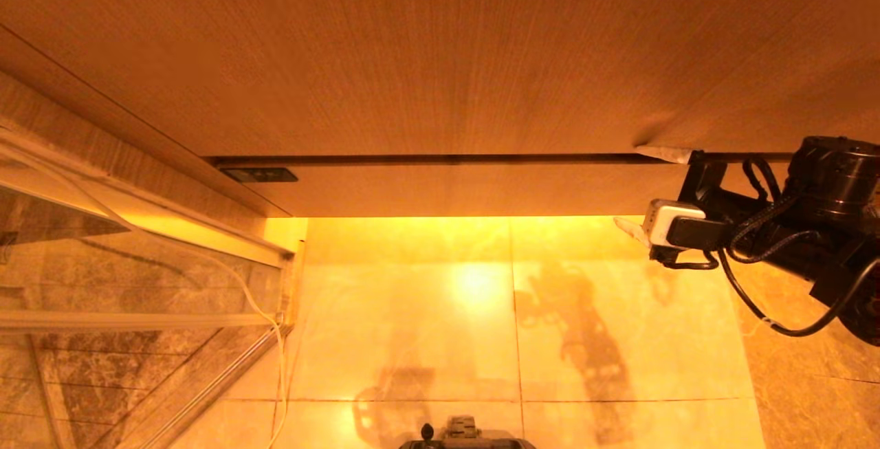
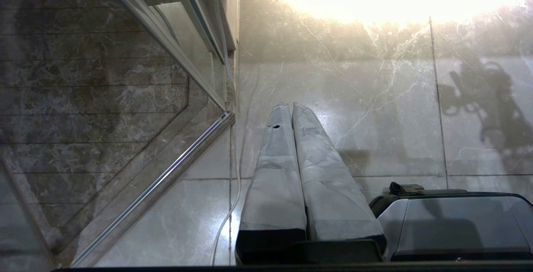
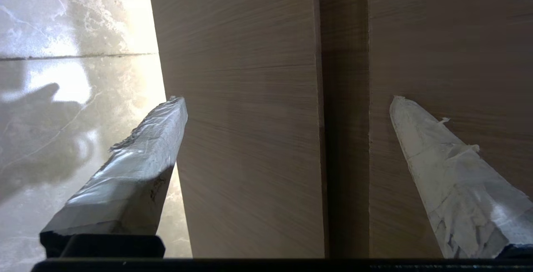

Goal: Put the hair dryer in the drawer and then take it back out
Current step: Pull open the drawer

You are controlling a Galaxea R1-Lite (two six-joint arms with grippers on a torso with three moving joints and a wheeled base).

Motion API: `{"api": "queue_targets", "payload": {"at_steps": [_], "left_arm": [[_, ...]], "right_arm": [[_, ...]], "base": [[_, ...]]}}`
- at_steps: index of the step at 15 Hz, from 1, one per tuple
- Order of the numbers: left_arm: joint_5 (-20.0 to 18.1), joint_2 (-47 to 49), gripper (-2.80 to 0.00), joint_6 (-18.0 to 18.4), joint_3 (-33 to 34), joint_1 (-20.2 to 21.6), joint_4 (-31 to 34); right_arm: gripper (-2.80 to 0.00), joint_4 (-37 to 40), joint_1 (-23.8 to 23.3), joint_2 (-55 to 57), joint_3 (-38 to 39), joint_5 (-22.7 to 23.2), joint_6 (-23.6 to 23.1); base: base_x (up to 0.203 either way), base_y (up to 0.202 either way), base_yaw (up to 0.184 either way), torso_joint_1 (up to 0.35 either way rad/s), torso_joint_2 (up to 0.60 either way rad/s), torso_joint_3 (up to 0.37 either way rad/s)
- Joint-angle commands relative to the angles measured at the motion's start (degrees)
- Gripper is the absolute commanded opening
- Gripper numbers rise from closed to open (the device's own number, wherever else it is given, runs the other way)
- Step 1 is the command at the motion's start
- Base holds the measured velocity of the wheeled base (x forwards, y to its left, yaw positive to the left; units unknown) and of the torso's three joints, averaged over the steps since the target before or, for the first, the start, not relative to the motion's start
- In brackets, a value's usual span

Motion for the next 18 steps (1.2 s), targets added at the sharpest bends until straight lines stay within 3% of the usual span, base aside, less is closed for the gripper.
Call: {"api": "queue_targets", "payload": {"at_steps": [1,5,18], "left_arm": [[0.0,0.0,-2.8,0.0,0.0,0.0,0.0],[0.0,0.0,-2.8,0.0,0.0,0.0,0.0],[0.0,0.0,-2.8,0.0,0.0,0.0,0.0]], "right_arm": [[0.0,0.6,0.1,1.2,-0.5,0.1,-1.2],[0.0,8.1,0.1,1.5,-1.1,0.1,-2.4],[0.0,5.7,0.5,6.5,-6.8,-4.7,-4.1]], "base": [[0.0,0.0,0.0,0.0,0.0,0.0],[0.0,0.0,0.0,0.0,0.0,0.0],[0.0,0.0,0.0,0.0,0.0,0.0]]}}
